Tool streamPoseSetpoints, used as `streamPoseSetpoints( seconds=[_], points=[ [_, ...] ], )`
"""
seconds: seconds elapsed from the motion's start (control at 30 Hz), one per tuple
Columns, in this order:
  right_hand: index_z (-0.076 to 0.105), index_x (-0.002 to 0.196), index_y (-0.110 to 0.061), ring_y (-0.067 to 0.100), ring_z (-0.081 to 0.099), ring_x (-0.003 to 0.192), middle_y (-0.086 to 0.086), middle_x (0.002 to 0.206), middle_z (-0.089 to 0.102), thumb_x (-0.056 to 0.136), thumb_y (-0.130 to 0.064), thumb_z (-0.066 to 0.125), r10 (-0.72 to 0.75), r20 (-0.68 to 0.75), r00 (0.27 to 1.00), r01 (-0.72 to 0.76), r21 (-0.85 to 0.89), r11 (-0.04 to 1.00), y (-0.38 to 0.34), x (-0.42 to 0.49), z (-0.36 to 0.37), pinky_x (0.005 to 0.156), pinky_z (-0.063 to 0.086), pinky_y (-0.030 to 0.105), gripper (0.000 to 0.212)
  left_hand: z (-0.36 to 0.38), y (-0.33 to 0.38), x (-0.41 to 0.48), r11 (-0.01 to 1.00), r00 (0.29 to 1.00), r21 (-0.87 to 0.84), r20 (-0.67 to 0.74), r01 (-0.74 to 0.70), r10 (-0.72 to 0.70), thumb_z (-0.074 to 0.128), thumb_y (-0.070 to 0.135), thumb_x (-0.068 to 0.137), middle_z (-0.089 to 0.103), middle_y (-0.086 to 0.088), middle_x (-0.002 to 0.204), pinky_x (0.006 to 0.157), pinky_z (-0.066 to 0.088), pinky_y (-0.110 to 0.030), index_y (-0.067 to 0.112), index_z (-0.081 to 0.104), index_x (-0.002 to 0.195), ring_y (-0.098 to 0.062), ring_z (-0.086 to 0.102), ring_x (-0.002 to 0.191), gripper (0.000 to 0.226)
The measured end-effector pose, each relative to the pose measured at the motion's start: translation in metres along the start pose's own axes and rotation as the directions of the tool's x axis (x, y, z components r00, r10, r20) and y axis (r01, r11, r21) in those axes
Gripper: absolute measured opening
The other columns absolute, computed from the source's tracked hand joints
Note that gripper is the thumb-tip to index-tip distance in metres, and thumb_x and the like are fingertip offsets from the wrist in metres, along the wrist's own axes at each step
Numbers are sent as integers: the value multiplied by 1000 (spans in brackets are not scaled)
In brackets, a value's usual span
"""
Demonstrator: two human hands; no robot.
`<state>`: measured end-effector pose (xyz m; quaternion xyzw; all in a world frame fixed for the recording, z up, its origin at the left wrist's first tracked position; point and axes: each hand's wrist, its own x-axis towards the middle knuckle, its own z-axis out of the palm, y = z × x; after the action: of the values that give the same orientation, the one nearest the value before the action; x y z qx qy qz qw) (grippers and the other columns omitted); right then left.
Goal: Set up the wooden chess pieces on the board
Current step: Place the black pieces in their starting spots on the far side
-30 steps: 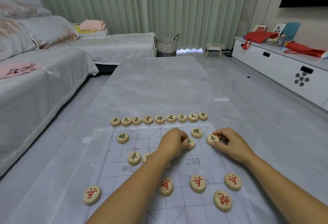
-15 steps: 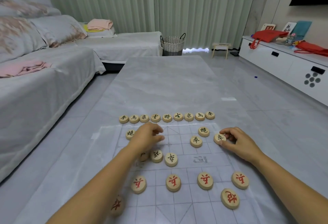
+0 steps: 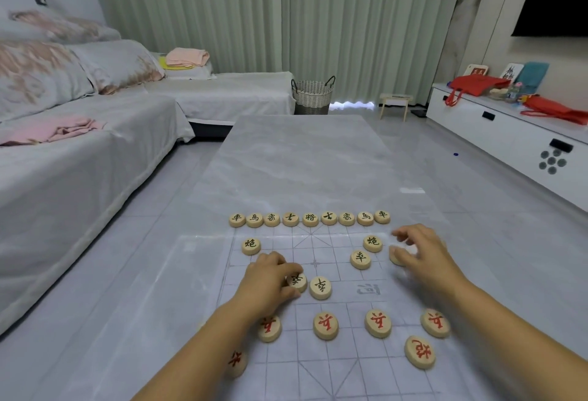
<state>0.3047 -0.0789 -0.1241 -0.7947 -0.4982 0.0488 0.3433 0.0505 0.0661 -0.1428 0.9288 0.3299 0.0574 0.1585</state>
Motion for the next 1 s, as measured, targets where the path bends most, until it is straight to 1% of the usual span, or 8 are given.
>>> streamPoseSetpoints(
  seconds=[0.07,0.13,0.23,0.37,0.53,0.67,0.83,1.0],
  points=[
    [59,100,-24,8,47,88,-14,89,51,85,-26,62,-119,112,987,122,-20,992,-32,-5,9,77,37,21,15,0,-5,-3,1000,1000,-9,-17,5,-5,57,37,87,43,1,128,100,29,-30,33,45,131,-19,36,119,46],
    [59,104,-24,7,47,88,-14,89,50,85,-33,62,-143,274,951,175,-94,980,-58,-8,22,78,39,19,22,-3,-16,-10,1000,999,-16,-28,18,-19,56,37,88,43,2,128,100,29,-30,33,45,131,-19,37,119,45],
    [54,114,-23,11,50,91,-7,100,51,81,-43,63,-24,417,909,101,-164,981,-86,-9,42,78,42,25,40,-12,-39,-23,999,998,-24,-52,46,-47,55,37,88,45,1,125,98,31,-29,33,46,131,-19,39,117,43],
    [45,128,-26,20,50,107,1,124,43,78,-36,66,49,572,819,103,-231,967,-102,-7,66,89,45,33,55,-21,-73,-40,988,993,-110,-38,107,-112,59,36,86,42,8,115,98,33,-28,35,50,125,-16,39,115,40],
    [51,123,-26,22,46,111,4,124,43,83,-26,61,27,586,810,141,-238,961,-109,2,72,92,42,31,41,-20,-97,-53,904,993,-426,-88,39,-84,69,22,80,45,17,109,96,38,-22,50,48,99,-9,47,108,39],
    [39,136,-23,22,38,122,5,133,39,84,-22,60,24,542,840,130,-243,961,-108,5,72,99,37,30,56,-13,-99,-52,906,982,-423,-159,23,-99,69,21,80,46,20,108,88,35,-12,46,49,103,-8,47,109,39],
    [45,118,-13,25,54,105,5,118,52,80,-58,55,195,356,914,-7,-467,884,-116,1,81,71,39,31,59,-11,-98,-51,906,976,-421,-180,35,-121,70,23,79,46,22,107,91,35,-17,37,54,110,-9,47,110,38],
    [49,118,-15,27,53,103,8,120,50,87,-39,52,152,410,899,51,-445,894,-118,13,83,74,41,31,39,-9,-98,-52,907,971,-416,-191,56,-147,70,24,79,50,11,113,94,36,-21,27,58,119,-10,47,111,41]
  ],
)
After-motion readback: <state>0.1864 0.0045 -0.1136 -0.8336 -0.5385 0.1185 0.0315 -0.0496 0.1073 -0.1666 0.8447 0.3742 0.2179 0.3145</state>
